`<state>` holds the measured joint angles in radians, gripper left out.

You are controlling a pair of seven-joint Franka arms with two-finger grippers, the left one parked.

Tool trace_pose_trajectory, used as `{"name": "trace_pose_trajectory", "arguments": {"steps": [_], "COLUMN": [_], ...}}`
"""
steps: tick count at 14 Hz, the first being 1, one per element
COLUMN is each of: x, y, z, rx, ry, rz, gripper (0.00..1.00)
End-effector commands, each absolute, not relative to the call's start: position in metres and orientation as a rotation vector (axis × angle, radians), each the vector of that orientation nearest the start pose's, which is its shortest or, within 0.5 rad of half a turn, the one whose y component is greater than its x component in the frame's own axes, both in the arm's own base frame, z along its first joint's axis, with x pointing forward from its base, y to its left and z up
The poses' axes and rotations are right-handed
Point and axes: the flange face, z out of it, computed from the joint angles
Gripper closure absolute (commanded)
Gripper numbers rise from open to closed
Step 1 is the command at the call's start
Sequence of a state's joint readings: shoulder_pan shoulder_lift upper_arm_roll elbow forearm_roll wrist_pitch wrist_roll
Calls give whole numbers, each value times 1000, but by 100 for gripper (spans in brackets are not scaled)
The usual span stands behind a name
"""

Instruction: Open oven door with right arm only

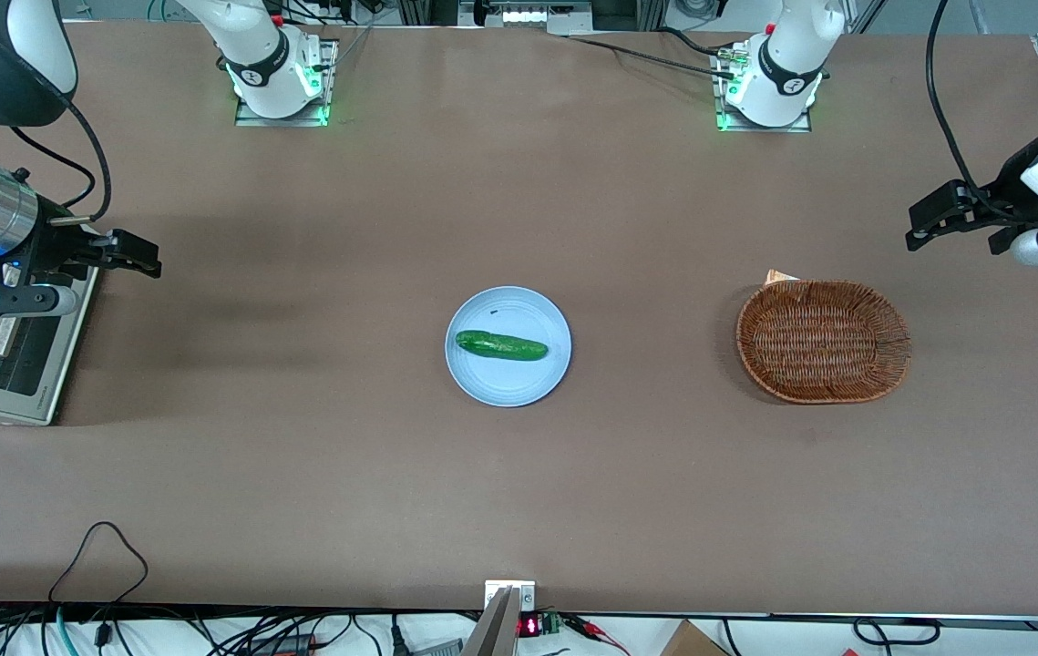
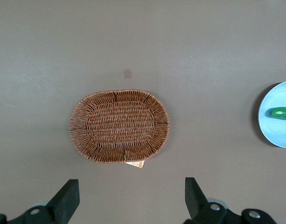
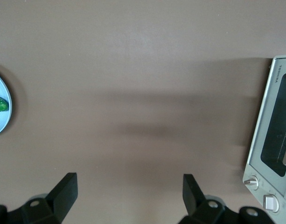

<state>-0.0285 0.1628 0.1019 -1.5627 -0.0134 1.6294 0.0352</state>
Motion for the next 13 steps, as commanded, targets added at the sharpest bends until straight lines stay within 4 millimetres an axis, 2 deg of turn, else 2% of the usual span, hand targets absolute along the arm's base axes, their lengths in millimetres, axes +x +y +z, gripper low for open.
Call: {"name": "trace_pose_trajectory", "arguments": {"steps": [1, 13], "x": [599, 599], "y": [39, 38], "z": [542, 539], "rx": [-3155, -3163], "ry": [-72, -61], "rz": [145, 159], "gripper": [0, 2]}}
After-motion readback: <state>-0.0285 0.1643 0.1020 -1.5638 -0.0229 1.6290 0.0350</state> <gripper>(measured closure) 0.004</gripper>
